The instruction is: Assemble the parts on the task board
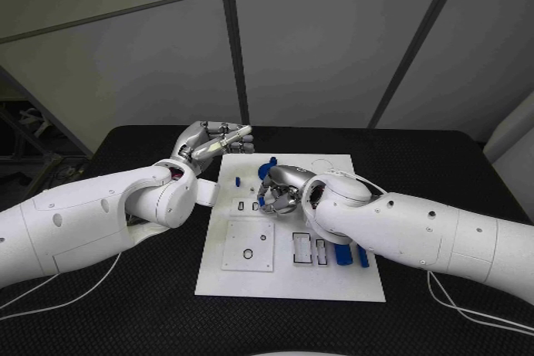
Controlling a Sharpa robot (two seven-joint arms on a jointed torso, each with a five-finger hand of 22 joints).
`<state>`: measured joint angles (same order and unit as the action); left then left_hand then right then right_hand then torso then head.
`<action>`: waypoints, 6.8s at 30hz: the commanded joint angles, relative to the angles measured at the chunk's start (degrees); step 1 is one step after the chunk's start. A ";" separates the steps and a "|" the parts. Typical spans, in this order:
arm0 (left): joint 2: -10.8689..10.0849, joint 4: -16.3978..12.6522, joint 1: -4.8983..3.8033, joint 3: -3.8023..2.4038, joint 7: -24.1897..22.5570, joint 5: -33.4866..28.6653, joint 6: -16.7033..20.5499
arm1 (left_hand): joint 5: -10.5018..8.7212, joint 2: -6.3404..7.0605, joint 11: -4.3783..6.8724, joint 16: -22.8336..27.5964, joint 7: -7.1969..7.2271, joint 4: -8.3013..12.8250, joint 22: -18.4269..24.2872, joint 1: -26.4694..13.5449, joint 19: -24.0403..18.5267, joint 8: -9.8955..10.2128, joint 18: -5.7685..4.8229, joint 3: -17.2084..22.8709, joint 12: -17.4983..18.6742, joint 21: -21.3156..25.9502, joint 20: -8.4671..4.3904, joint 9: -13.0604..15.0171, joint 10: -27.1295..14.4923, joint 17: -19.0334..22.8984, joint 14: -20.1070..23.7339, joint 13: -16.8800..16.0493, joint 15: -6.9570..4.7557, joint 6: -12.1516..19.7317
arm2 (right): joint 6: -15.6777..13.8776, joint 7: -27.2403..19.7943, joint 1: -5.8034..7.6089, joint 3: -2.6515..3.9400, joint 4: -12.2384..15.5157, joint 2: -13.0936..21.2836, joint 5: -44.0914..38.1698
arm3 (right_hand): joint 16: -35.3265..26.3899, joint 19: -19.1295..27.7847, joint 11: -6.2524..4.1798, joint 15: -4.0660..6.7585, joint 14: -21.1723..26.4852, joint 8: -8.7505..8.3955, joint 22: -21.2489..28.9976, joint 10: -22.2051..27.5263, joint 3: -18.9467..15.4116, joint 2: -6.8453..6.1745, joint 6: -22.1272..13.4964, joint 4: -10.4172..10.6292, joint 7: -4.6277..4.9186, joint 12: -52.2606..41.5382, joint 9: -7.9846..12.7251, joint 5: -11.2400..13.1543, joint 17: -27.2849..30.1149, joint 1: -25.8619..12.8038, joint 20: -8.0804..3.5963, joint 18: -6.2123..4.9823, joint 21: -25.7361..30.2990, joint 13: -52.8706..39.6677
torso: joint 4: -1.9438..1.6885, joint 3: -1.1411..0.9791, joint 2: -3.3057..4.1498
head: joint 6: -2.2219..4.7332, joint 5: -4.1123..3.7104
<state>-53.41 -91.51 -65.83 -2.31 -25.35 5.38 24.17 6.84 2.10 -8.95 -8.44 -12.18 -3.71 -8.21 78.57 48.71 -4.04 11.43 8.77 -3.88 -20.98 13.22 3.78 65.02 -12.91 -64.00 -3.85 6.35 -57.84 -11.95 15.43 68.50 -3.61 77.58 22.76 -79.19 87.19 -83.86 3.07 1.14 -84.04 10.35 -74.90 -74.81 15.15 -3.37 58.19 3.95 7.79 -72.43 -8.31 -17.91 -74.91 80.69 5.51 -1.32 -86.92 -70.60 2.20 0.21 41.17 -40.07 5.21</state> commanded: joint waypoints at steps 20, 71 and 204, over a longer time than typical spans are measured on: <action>0.03 -0.05 -0.10 -0.05 -0.24 0.40 -0.21 | -0.30 -0.10 0.09 0.29 0.03 0.12 0.05 -0.35 -0.21 0.24 -0.98 0.36 0.24 0.06 0.00 -0.07 -0.31 -0.07 0.16 0.07 0.12 0.45 | 3.53 0.43 -0.11 -0.14 -0.74 -0.27 -1.23 | 0.02 -1.18 0.53 -0.66 -4.62 -0.89 -9.23 1.30 0.50 -1.04 -1.69 -0.01 0.73 1.05 0.30 -0.04 -9.40 -1.33 0.33 -0.19 0.20 0.85 | -0.01 0.00 -0.03 | -0.30 -0.06; 0.09 0.25 -0.10 -0.05 -0.15 0.40 -0.31 | -0.31 -0.09 0.03 0.41 -0.04 0.14 0.08 -0.42 -0.29 0.25 -0.99 0.39 0.25 0.09 0.03 -0.06 -0.41 -0.09 0.21 0.07 0.17 0.49 | 1.22 -0.83 -0.10 -0.16 -0.69 -0.34 -1.77 | 0.19 -0.22 3.02 -2.85 -4.65 -5.48 -8.29 6.71 -0.66 -4.46 -11.88 0.50 3.34 4.77 2.89 2.80 -9.80 -2.79 2.42 -0.46 0.92 5.41 | -0.01 -0.01 -0.05 | -0.57 -0.31; 21.03 20.51 -10.83 8.53 61.39 47.25 -38.13 | -0.18 -4.56 9.69 -43.21 8.85 -11.12 -70.18 -10.41 37.34 -25.63 -9.15 -17.77 -57.34 -62.45 -11.23 23.58 9.60 -39.96 -18.62 -55.47 -10.53 1.98 | -3.28 -11.16 2.96 5.81 9.18 23.12 16.39 | -3.11 4.47 1.44 -1.45 -3.30 0.93 -2.61 6.63 -3.16 -3.49 -5.81 2.78 1.65 4.93 2.81 0.66 -4.59 -2.09 1.20 -1.93 4.92 7.51 | -0.26 -0.32 -4.10 | -3.91 0.16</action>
<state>-32.47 -71.05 -76.61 6.21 36.59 52.23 -12.82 6.41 -2.62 0.51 -51.81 -3.27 -15.09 -74.92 67.53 83.72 -29.47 11.37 -8.94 -61.23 -83.11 2.17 27.31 74.87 -52.82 -82.63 -59.23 -3.89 -56.09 -15.45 4.30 71.35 2.15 86.73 45.93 -62.56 84.33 -79.75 4.71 -0.70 -83.84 11.30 -74.92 -68.47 11.98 -6.92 52.85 6.46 9.49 -67.81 -5.56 -17.10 -74.93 79.16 6.74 -2.22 -82.21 -63.17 1.93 -0.09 37.06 -43.93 5.38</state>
